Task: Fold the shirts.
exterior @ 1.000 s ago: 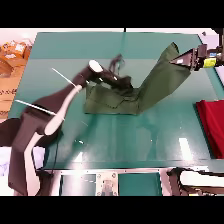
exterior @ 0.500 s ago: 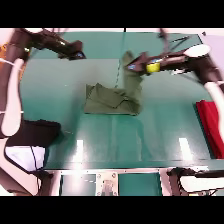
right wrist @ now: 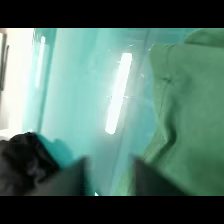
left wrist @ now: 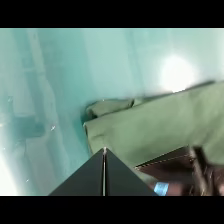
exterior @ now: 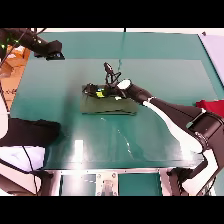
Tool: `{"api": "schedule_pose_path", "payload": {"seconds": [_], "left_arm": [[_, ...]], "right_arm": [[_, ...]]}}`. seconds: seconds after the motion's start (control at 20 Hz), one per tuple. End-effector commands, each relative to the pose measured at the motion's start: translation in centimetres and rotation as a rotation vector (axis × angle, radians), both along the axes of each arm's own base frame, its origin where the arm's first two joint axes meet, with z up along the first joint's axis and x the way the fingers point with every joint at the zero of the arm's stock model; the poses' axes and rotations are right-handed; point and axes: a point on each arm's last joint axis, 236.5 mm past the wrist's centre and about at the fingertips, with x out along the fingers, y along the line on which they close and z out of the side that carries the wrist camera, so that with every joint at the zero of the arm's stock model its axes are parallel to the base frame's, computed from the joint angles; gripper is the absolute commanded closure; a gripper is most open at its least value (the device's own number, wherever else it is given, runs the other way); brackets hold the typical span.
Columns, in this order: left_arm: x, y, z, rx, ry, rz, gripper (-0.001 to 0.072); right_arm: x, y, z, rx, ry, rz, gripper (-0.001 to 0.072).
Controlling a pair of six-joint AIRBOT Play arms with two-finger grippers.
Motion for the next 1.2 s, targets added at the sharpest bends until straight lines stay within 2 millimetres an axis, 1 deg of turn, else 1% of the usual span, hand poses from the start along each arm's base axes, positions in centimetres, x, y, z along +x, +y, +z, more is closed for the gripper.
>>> {"api": "schedule_pose_path", "payload": {"seconds": [0.0, 0.05, 0.1, 0.15, 0.2, 0.25, 0.3, 0.35, 0.4, 0.45, 0.5, 0.55, 0.65, 0.75, 0.8, 0.95, 1.05, 1.15], "left_arm": [[-0.3, 0.7, -0.6, 0.029, 0.012, -0.011, 0.068], [-0.2, 0.7, -0.6, 0.029, 0.009, -0.01, 0.068], [-0.2, 0.7, -0.6, 0.029, 0.009, -0.009, 0.068], [-0.2, 0.7, -0.6, 0.03, 0.009, -0.009, 0.068], [-0.2, 0.7, -0.6, 0.031, 0.009, -0.008, 0.068], [-0.2, 0.7, -0.6, 0.032, 0.009, -0.008, 0.068], [-0.2, 0.8, -0.6, 0.034, 0.009, -0.007, 0.068], [-0.2, 0.9, -0.7, 0.039, 0.009, -0.005, 0.068], [-0.2, 1.1, -0.8, 0.049, 0.01, -0.002, 0.068], [-0.2, 1.3, -0.8, 0.057, 0.01, 0.001, 0.068], [-0.1, 1.6, -1.0, 0.067, 0.012, 0.006, 0.068], [-0.2, 1.7, -1.0, 0.072, 0.016, 0.012, 0.068], [-0.2, 1.7, -1.0, 0.07, 0.018, 0.014, 0.068], [-0.2, 1.7, -1.0, 0.07, 0.017, 0.015, 0.068], [-0.2, 1.7, -1.0, 0.07, 0.017, 0.014, 0.068], [-0.2, 1.7, -1.0, 0.07, 0.018, 0.014, 0.068], [-0.2, 1.7, -1.1, 0.071, 0.018, 0.013, 0.068], [-0.3, 1.7, -1.1, 0.072, 0.023, 0.009, 0.068]], "right_arm": [[2.1, -5.0, 2.2, 0.04, 0.031, 0.009, 0.0697], [3.3, -8.0, 3.3, 0.038, 0.015, -0.002, 0.0698], [4.3, -11.5, 4.2, 0.026, 0.009, -0.019, 0.0698], [4.8, -14.9, 4.7, 0.016, 0.014, -0.034, 0.0698], [4.8, -18.5, 5.0, 0.005, 0.033, -0.047, 0.0698], [4.3, -21.8, 4.6, -0.011, 0.063, -0.052, 0.0697], [3.4, -24.9, 3.7, -0.041, 0.095, -0.045, 0.0697], [2.1, -27.8, 2.3, -0.079, 0.129, -0.016, 0.065], [0.9, -30.2, 0.6, -0.12, 0.166, -0.002, 0.0447], [0.1, -31.9, -0.9, -0.147, 0.202, -0.008, 0.0291], [-0.4, -32.8, -2.1, -0.153, 0.231, -0.02, 0.0203], [-0.7, -33.1, -3.1, -0.149, 0.255, -0.025, 0.0199], [-1.3, -32.3, -5.1, -0.141, 0.306, -0.004, 0.0165], [-1.7, -30.4, -7.2, -0.146, 0.341, 0.031, 0.0165], [-1.9, -29.0, -7.9, -0.144, 0.352, 0.05, 0.0165], [-1.7, -24.2, -8.5, -0.1, 0.343, 0.075, 0.0165], [-1.3, -22.0, -8.6, -0.107, 0.311, 0.073, 0.0165], [-1.0, -20.5, -8.8, -0.105, 0.304, 0.062, 0.0165]]}}
